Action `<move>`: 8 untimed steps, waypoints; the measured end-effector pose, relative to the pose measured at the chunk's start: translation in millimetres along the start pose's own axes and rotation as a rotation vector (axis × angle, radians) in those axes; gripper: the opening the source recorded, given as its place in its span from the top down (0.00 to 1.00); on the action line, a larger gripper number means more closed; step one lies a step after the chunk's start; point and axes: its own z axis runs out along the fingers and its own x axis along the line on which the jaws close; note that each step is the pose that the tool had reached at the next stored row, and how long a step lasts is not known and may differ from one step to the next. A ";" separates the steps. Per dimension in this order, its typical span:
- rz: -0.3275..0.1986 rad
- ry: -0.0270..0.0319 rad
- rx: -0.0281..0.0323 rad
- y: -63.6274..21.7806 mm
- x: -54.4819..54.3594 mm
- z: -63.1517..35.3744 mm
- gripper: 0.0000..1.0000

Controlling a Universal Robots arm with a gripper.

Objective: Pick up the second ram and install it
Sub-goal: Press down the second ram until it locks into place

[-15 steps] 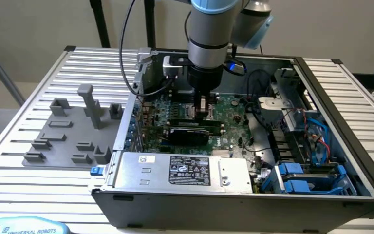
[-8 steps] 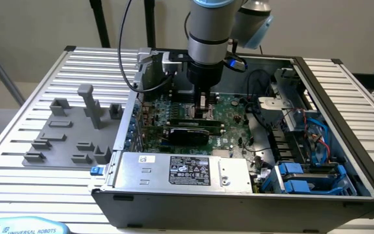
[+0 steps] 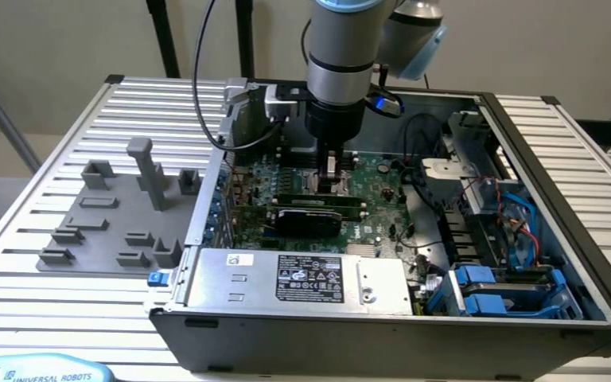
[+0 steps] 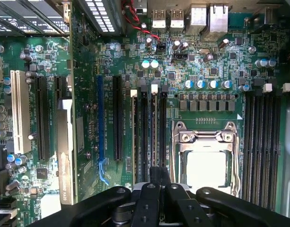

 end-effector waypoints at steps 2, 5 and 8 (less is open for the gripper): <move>0.000 -0.0001 0.0000 0.0 0.0 0.0 0.89; 0.000 0.0000 -0.0001 0.0 0.0 0.0 0.89; 0.000 0.0000 -0.0001 0.0 0.0 0.0 0.89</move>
